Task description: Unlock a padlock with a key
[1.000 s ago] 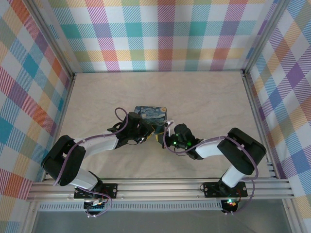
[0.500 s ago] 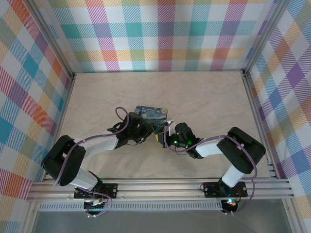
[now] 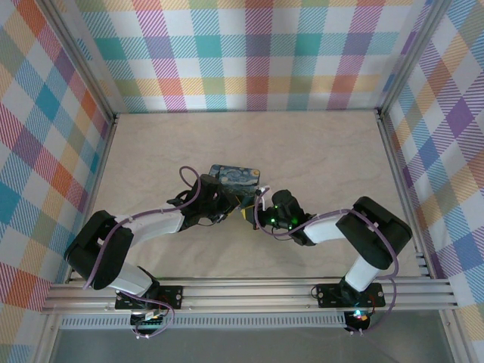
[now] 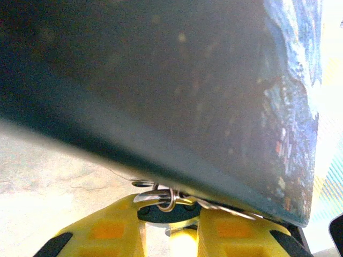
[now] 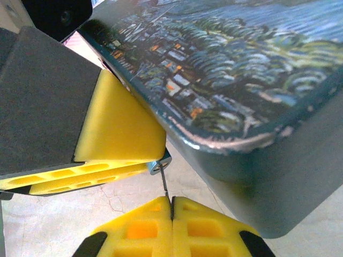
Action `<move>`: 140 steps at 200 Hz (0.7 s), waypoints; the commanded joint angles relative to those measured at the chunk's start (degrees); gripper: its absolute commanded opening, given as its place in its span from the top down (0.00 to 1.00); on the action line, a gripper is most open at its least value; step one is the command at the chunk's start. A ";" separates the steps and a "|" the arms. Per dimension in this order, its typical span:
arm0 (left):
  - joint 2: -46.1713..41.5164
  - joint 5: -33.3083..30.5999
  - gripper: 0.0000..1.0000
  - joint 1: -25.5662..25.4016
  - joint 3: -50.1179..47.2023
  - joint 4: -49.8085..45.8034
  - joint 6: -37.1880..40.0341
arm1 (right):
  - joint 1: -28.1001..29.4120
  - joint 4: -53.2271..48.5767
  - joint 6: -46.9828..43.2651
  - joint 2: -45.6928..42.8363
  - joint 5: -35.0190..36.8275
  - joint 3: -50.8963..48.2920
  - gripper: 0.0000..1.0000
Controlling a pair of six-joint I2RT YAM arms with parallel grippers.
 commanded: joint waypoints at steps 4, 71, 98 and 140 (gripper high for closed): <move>0.21 6.32 0.88 -2.04 2.55 -2.66 1.30 | -1.25 5.27 -1.71 0.79 0.71 3.01 1.00; 0.55 6.56 0.88 -2.09 3.59 -4.36 1.76 | -1.40 6.67 -4.44 1.41 0.36 2.91 1.00; 0.47 6.94 0.88 -2.10 3.79 -4.61 2.09 | -1.36 6.72 -5.04 1.91 -0.19 3.73 1.00; 0.57 7.90 0.88 -2.25 4.15 -5.03 2.60 | -1.62 6.64 -6.00 1.50 -0.24 4.32 1.00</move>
